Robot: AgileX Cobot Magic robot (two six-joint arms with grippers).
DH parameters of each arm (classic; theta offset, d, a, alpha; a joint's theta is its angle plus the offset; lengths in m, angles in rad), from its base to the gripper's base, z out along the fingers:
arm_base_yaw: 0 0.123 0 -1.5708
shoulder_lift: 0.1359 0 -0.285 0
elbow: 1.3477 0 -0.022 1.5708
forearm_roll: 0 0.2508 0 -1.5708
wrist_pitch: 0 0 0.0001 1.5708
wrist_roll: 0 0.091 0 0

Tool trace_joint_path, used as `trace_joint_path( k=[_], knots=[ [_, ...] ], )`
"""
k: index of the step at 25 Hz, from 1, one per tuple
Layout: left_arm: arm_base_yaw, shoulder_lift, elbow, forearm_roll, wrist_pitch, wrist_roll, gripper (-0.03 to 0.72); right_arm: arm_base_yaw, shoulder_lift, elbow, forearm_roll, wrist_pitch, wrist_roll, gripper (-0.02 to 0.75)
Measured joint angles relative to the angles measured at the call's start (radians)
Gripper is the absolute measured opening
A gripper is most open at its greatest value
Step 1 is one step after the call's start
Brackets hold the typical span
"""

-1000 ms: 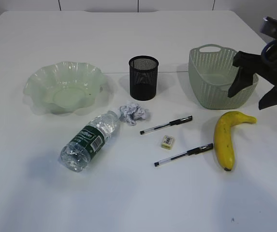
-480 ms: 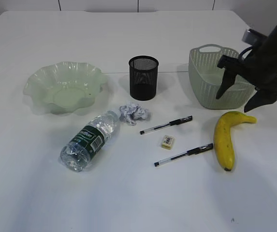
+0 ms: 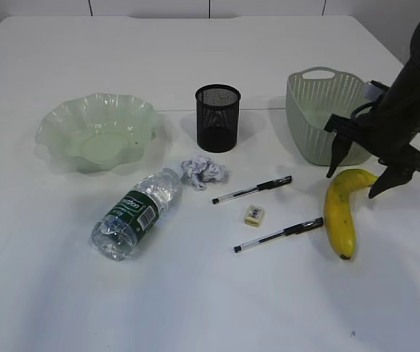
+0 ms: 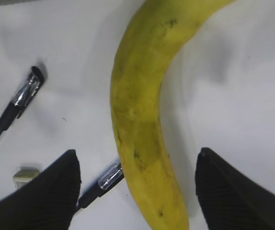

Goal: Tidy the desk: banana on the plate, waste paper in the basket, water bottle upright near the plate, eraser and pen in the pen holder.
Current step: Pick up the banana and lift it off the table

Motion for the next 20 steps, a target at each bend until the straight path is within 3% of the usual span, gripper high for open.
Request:
trace_joint_path(
  k=[20],
  knots=[
    [0.0, 0.0, 0.0, -0.026, 0.0, 0.0, 0.465, 0.0, 0.075, -0.002, 0.014, -0.125, 0.028, 0.554]
  ],
)
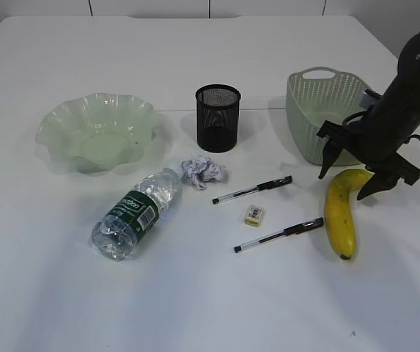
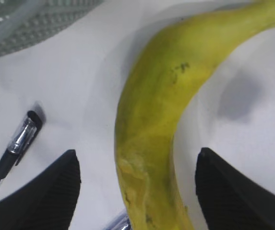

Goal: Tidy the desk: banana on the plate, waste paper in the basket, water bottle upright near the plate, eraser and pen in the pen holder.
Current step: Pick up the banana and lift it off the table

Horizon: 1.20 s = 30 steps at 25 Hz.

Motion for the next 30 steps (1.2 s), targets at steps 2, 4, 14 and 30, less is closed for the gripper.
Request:
trace_joint_path(
  k=[2, 4, 14, 30],
  knots=[
    [0.0, 0.0, 0.0, 0.0, 0.0, 0.0, 0.465, 0.0, 0.004, -0.001, 0.002, -0.002, 0.0, 0.554],
    [0.0, 0.0, 0.0, 0.0, 0.0, 0.0, 0.465, 0.0, 0.008, -0.001, 0.002, -0.002, 0.0, 0.554],
    [0.0, 0.0, 0.0, -0.002, 0.0, 0.0, 0.465, 0.0, 0.016, -0.001, 0.002, -0.002, 0.001, 0.554],
    [0.0, 0.0, 0.0, -0.002, 0.0, 0.0, 0.465, 0.0, 0.016, -0.001, 0.004, -0.029, 0.001, 0.554]
  ],
)
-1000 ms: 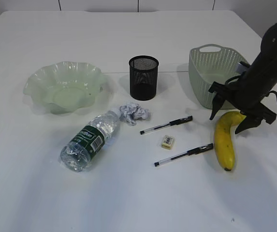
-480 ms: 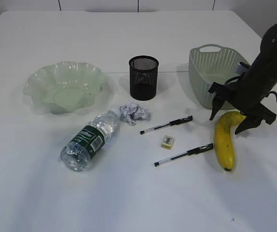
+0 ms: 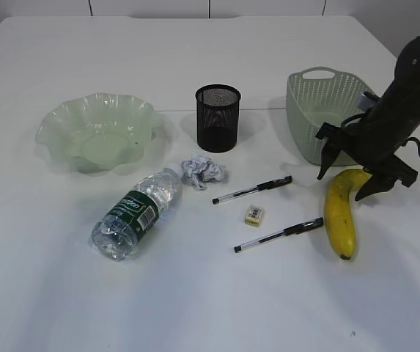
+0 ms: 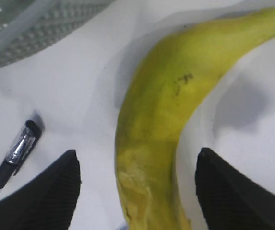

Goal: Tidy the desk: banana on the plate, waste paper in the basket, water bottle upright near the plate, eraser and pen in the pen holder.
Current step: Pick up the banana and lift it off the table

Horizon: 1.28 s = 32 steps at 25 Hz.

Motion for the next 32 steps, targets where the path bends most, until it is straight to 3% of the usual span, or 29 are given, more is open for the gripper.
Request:
trace_joint_path(
  k=[14, 32],
  knots=[
    [0.0, 0.0, 0.0, -0.002, 0.003, 0.0, 0.465, 0.0, 0.009, 0.0, -0.068, 0.005, 0.0, 0.554],
    [0.0, 0.0, 0.0, -0.002, 0.006, 0.0, 0.465, 0.0, 0.02, 0.0, -0.074, 0.007, 0.0, 0.554]
  ],
)
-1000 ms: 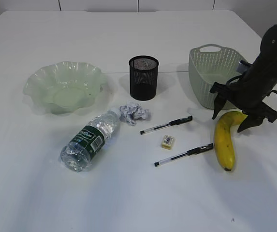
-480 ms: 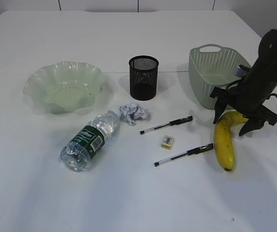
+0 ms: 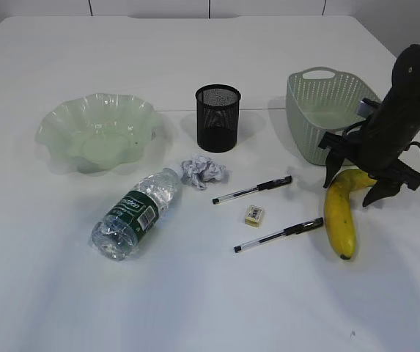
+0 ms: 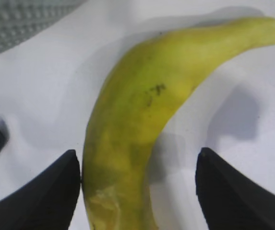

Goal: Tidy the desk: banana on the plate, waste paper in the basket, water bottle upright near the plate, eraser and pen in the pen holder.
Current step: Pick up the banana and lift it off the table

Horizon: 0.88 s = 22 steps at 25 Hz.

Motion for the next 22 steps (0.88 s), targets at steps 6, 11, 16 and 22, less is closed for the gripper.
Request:
trace_joint_path(
  k=[6, 11, 16, 22],
  knots=[
    [0.0, 0.0, 0.0, 0.0, 0.002, 0.0, 0.465, 0.0, 0.002, 0.0, 0.0, -0.007, 0.0, 0.547],
    [0.0, 0.0, 0.0, -0.002, 0.008, 0.0, 0.465, 0.0, 0.002, 0.0, 0.0, -0.014, 0.0, 0.426],
    [0.0, 0.0, 0.0, -0.003, 0.028, 0.0, 0.465, 0.0, 0.002, 0.0, 0.0, -0.03, 0.0, 0.327],
    [0.0, 0.0, 0.0, -0.003, 0.033, 0.0, 0.465, 0.0, 0.002, 0.0, -0.004, -0.056, -0.002, 0.29]
  ],
)
